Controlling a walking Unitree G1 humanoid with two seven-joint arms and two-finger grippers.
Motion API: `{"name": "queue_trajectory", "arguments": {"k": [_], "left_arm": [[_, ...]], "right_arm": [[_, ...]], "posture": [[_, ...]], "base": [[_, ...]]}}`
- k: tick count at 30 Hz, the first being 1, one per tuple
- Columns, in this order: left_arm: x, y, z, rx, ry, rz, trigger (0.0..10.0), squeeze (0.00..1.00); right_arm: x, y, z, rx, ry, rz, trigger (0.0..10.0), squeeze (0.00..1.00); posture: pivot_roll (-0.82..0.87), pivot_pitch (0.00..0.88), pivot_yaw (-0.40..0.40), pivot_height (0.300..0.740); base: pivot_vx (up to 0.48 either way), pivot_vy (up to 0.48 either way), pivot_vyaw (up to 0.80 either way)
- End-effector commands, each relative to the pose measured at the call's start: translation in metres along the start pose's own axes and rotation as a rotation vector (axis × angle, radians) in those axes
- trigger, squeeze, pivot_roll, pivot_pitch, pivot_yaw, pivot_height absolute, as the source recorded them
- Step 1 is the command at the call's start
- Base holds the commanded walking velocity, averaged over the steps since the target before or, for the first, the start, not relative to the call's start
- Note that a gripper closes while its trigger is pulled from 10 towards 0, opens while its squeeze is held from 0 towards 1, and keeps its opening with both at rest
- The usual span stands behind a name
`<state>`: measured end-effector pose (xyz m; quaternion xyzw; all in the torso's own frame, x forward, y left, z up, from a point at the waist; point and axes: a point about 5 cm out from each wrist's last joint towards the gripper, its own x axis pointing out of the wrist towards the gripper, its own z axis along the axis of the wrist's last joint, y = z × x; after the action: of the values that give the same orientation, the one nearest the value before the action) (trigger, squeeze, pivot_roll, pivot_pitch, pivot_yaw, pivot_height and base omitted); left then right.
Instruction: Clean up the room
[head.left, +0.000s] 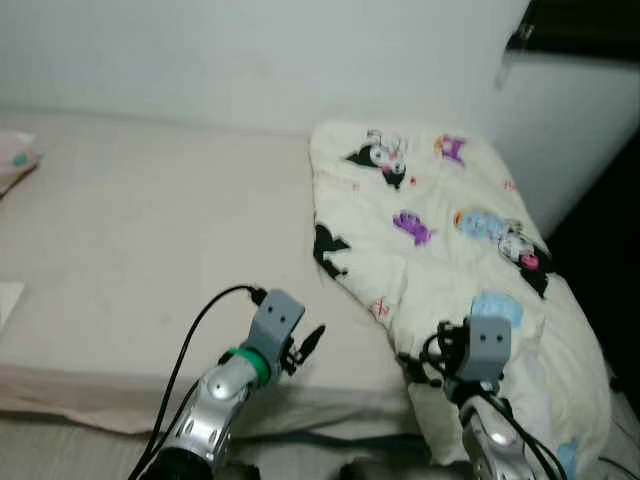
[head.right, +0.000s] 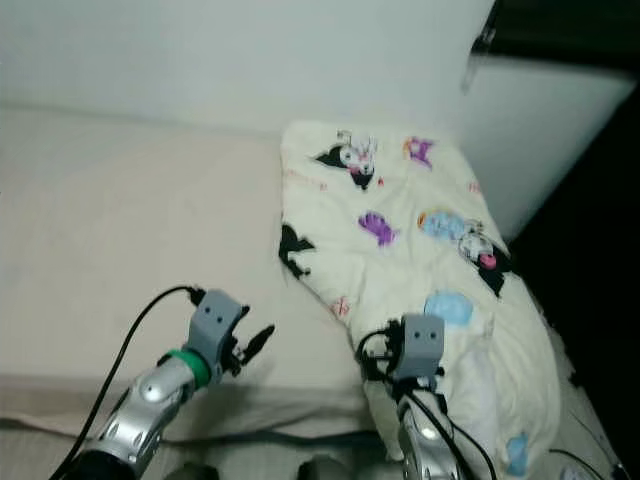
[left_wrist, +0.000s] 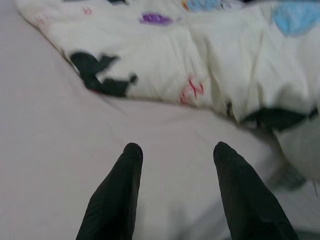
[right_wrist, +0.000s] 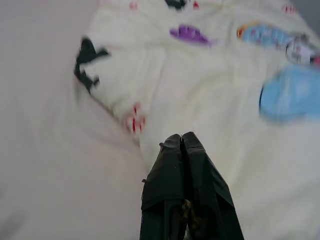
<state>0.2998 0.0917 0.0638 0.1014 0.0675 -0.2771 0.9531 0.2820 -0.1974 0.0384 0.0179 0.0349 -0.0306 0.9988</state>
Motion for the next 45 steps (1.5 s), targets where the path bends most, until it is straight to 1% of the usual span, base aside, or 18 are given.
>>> {"name": "queue_trajectory", "arguments": {"k": [1, 7, 10, 16, 18, 20, 21, 22, 24, 25, 26, 28, 30, 32, 35, 43, 44, 45], "left_arm": [[-0.002, -0.002, -0.004, -0.001, 0.021, -0.007, 10.0, 0.00], [-0.003, -0.002, -0.004, 0.000, 0.026, -0.008, 10.0, 0.00], [-0.003, -0.002, -0.004, 0.003, 0.028, -0.009, 10.0, 0.00], [-0.005, 0.002, 0.000, 0.006, 0.015, 0.004, 10.0, 0.00], [-0.006, 0.005, 0.003, 0.006, 0.007, 0.016, 10.0, 0.00], [-0.007, 0.007, 0.004, 0.006, 0.003, 0.021, 10.0, 0.00], [-0.007, 0.009, 0.005, 0.007, -0.001, 0.029, 10.0, 0.00], [-0.007, 0.011, 0.006, 0.008, -0.003, 0.034, 10.0, 0.00], [-0.007, 0.012, 0.006, 0.008, -0.004, 0.037, 10.0, 0.00], [-0.006, 0.012, 0.007, 0.013, -0.004, 0.039, 10.0, 0.00], [-0.006, 0.012, 0.007, 0.013, -0.004, 0.039, 10.0, 0.00], [-0.004, 0.013, 0.011, 0.017, -0.009, 0.044, 10.0, 0.00], [-0.004, 0.014, 0.012, 0.016, -0.012, 0.049, 10.0, 0.00], [-0.004, 0.014, 0.012, 0.016, -0.011, 0.050, 10.0, 0.00], [-0.005, 0.013, 0.011, 0.017, -0.007, 0.051, 10.0, 0.00], [-0.005, 0.013, 0.011, 0.014, -0.003, 0.059, 10.0, 0.00], [-0.006, 0.013, 0.010, 0.014, 0.001, 0.058, 10.0, 0.00], [-0.006, 0.013, 0.009, 0.015, 0.002, 0.058, 10.0, 0.00]], "right_arm": [[-0.002, -0.004, -0.003, 0.013, 0.017, -0.021, 10.0, 0.00], [-0.001, -0.006, 0.000, 0.012, 0.011, -0.026, 10.0, 0.00], [0.000, -0.007, 0.008, 0.004, -0.037, -0.022, 10.0, 0.00], [0.002, -0.009, 0.048, -0.082, -0.209, 0.014, 10.0, 0.00], [0.000, -0.013, 0.065, -0.082, -0.276, -0.001, 10.0, 0.00], [-0.001, -0.016, 0.071, -0.077, -0.301, -0.009, 10.0, 0.00], [-0.004, -0.022, 0.075, -0.005, -0.317, -0.033, 10.0, 1.00], [-0.006, -0.027, 0.078, 0.048, -0.327, -0.049, 10.0, 1.00], [-0.007, -0.029, 0.078, 0.082, -0.330, -0.057, 10.0, 1.00], [-0.008, -0.035, 0.069, 0.176, -0.275, -0.071, 10.0, 1.00], [-0.008, -0.035, 0.069, 0.176, -0.275, -0.071, 10.0, 1.00], [-0.010, -0.044, 0.049, 0.310, -0.183, -0.096, 10.0, 1.00], [-0.011, -0.050, 0.041, 0.373, -0.137, -0.104, 10.0, 1.00], [-0.009, -0.052, 0.040, 0.402, -0.121, -0.086, 10.0, 1.00], [-0.005, -0.049, 0.041, 0.468, -0.081, 0.000, 10.0, 1.00], [0.001, -0.045, 0.036, 0.471, 0.006, 0.077, 10.0, 1.00], [0.002, -0.041, 0.025, 0.470, 0.081, 0.073, 10.0, 0.00], [0.003, -0.040, 0.022, 0.480, 0.105, 0.077, 10.0, 0.00]], "posture": [[-0.07, 0.032, 0.017, 0.611], [-0.07, 0.031, 0.018, 0.591], [-0.07, 0.034, 0.021, 0.586], [-0.07, 0.038, 0.020, 0.586], [-0.07, 0.042, 0.016, 0.586], [-0.07, 0.042, 0.016, 0.586], [-0.07, 0.044, 0.018, 0.586], [-0.07, 0.044, 0.018, 0.586], [-0.07, 0.044, 0.018, 0.586], [-0.07, 0.043, 0.017, 0.586], [-0.07, 0.043, 0.017, 0.586], [-0.06, 0.047, 0.018, 0.586], [-0.07, 0.045, 0.019, 0.586], [-0.07, 0.047, 0.019, 0.586], [-0.06, 0.047, 0.016, 0.586], [-0.06, 0.050, 0.015, 0.586], [-0.06, 0.050, 0.015, 0.586], [-0.06, 0.050, 0.015, 0.586]], "base": [[0.000, 0.000, 0.00], [0.000, 0.000, 0.00], [0.000, 0.000, 0.00], [0.000, 0.000, 0.00], [0.000, 0.000, 0.00], [0.000, 0.000, 0.00], [0.000, 0.000, 0.00], [0.000, 0.000, 0.00], [0.000, 0.000, 0.00], [0.000, 0.000, 0.00], [0.000, 0.000, 0.00], [0.000, 0.000, 0.00], [0.000, 0.000, 0.00], [0.000, 0.000, 0.00], [0.000, 0.000, 0.00], [0.000, 0.000, 0.00], [0.000, 0.000, 0.00], [0.000, 0.000, 0.00]]}}
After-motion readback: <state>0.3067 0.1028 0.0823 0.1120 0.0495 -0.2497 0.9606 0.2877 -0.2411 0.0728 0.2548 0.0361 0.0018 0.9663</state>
